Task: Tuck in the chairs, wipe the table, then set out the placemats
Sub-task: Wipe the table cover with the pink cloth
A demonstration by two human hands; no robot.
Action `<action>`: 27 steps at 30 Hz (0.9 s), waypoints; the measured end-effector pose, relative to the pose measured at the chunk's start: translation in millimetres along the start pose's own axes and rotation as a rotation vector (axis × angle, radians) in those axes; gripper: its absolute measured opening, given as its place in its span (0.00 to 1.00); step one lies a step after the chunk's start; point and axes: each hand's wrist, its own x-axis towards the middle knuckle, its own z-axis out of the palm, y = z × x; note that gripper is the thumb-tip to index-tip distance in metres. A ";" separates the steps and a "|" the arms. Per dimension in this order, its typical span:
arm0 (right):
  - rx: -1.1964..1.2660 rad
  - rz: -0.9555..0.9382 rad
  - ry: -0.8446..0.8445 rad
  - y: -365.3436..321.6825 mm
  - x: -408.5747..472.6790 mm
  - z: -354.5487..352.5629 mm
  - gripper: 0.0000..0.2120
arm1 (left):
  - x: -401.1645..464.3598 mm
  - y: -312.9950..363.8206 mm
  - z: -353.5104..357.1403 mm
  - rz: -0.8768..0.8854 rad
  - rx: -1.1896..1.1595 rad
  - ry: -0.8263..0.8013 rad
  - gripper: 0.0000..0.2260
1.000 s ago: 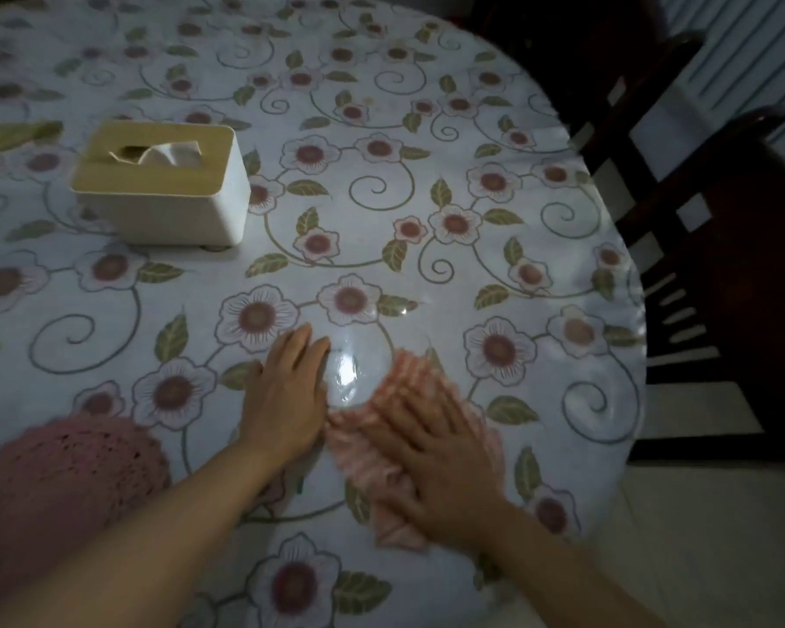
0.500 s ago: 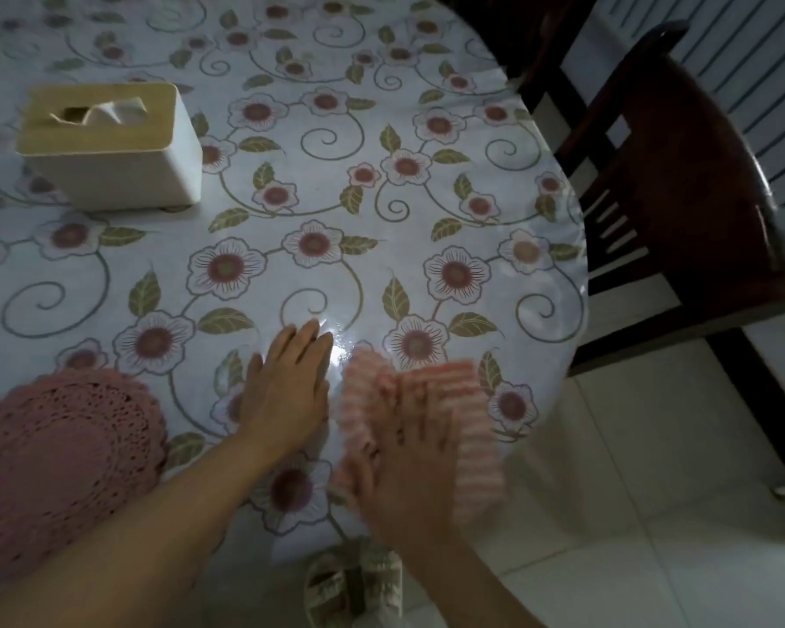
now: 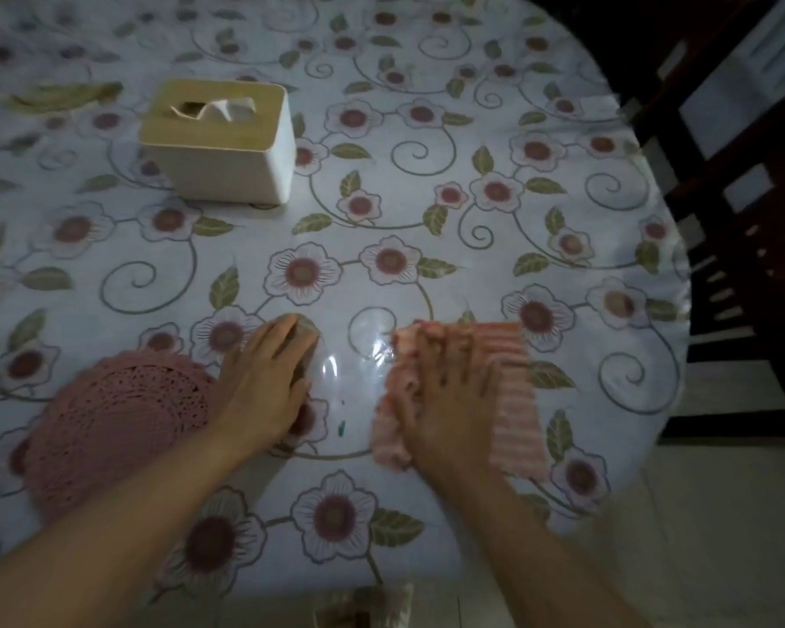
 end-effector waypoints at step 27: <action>-0.010 -0.150 -0.112 -268.4 145.4 47.4 0.33 | 31.7 -246.8 -62.8 0.022 -0.043 0.110 0.22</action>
